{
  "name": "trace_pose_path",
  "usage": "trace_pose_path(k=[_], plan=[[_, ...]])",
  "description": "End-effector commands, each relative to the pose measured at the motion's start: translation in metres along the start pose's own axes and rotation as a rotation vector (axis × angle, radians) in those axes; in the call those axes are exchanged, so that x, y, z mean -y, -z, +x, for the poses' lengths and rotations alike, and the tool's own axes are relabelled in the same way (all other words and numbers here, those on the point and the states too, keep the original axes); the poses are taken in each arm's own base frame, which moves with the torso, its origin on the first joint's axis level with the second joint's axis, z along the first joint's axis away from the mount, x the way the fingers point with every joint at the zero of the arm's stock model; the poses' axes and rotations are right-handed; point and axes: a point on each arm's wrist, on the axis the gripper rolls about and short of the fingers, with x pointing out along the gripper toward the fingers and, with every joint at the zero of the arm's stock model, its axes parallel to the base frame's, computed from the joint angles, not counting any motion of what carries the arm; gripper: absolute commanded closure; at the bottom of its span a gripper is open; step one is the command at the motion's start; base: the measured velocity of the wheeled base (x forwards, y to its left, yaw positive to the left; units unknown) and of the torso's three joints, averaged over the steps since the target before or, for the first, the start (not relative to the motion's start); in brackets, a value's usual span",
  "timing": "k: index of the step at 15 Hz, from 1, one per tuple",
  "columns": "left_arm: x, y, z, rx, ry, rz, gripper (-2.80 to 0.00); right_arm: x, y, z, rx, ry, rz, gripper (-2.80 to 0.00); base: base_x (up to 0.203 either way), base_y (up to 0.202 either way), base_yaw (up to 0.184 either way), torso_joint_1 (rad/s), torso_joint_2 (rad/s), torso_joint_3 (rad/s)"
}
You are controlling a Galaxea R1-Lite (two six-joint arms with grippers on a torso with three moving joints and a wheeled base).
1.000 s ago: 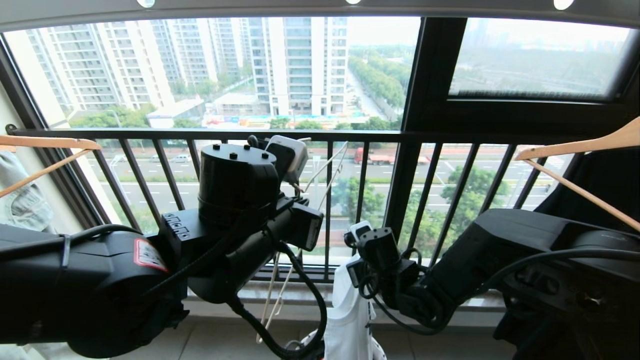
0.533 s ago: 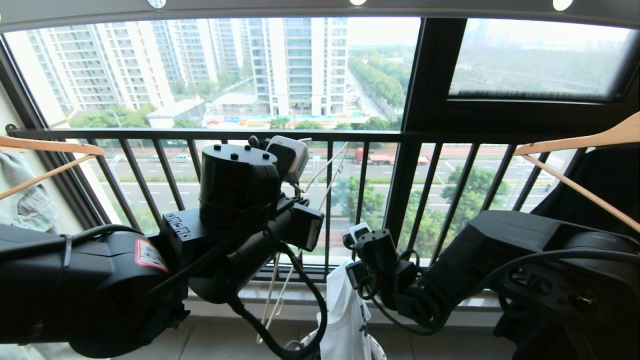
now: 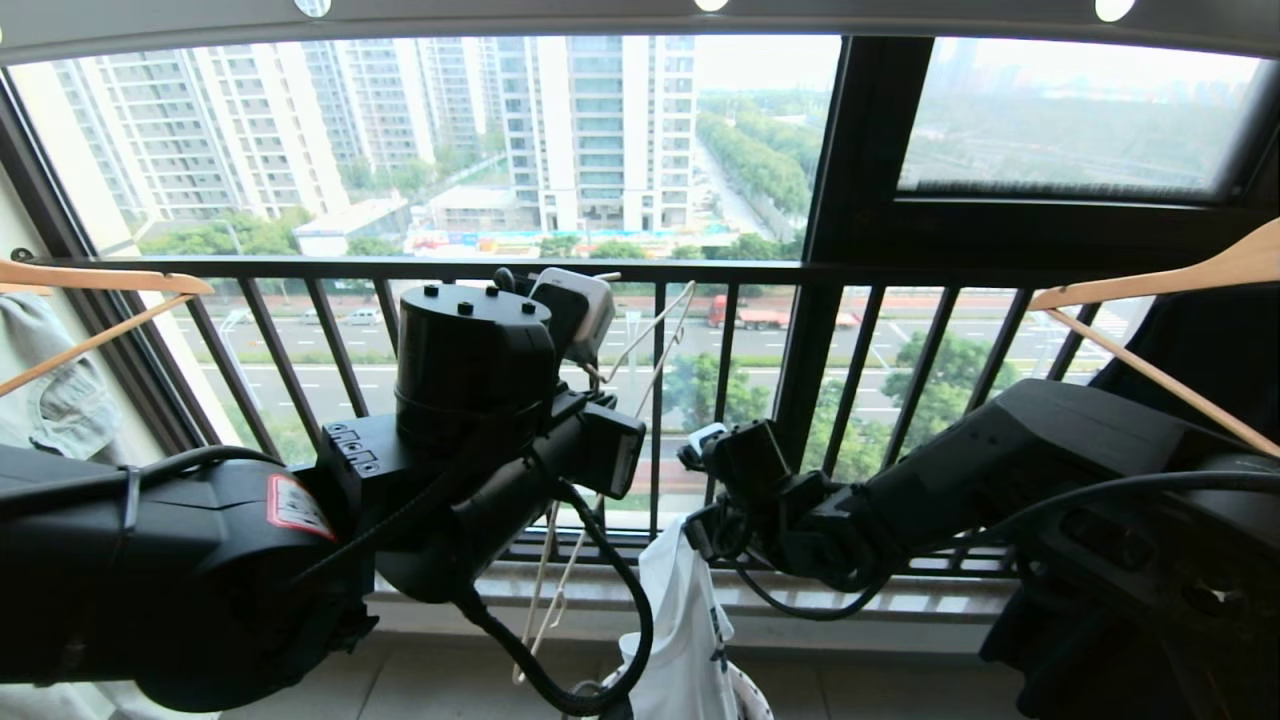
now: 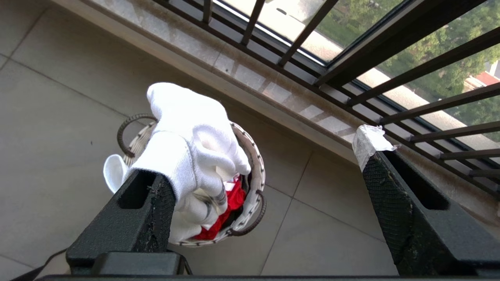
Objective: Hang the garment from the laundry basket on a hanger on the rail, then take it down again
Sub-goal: Put clothes in the basket
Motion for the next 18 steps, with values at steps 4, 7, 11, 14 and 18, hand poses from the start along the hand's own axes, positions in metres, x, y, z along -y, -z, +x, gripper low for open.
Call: trace_pose_path(k=[4,7,11,14,18], plan=[[-0.005,-0.005,-0.008,-0.005,-0.003,0.010,0.00,0.018,-0.024,0.008,-0.180,-0.069,-0.143,-2.80,0.000,0.000,0.000,0.000,0.00,0.000],[-0.008,-0.010,-0.014,0.006,-0.003,0.005,0.00,0.018,-0.020,0.017,-0.269,-0.133,-0.285,-2.80,0.000,0.000,0.000,0.000,0.00,0.000],[-0.014,-0.020,-0.027,0.025,-0.002,-0.002,0.00,0.021,-0.029,0.026,-0.227,-0.216,-0.387,-2.80,0.000,0.000,0.000,0.000,0.00,0.000],[-0.016,-0.024,-0.033,0.031,0.011,-0.005,0.00,0.023,-0.038,0.019,-0.223,-0.256,-0.347,-2.80,0.000,0.000,0.000,0.000,0.00,0.000],[-0.017,-0.016,-0.038,-0.080,0.038,0.044,0.00,0.036,-0.036,-0.023,-0.253,-0.239,-0.199,-2.80,0.000,0.000,0.000,0.000,0.00,0.000]])
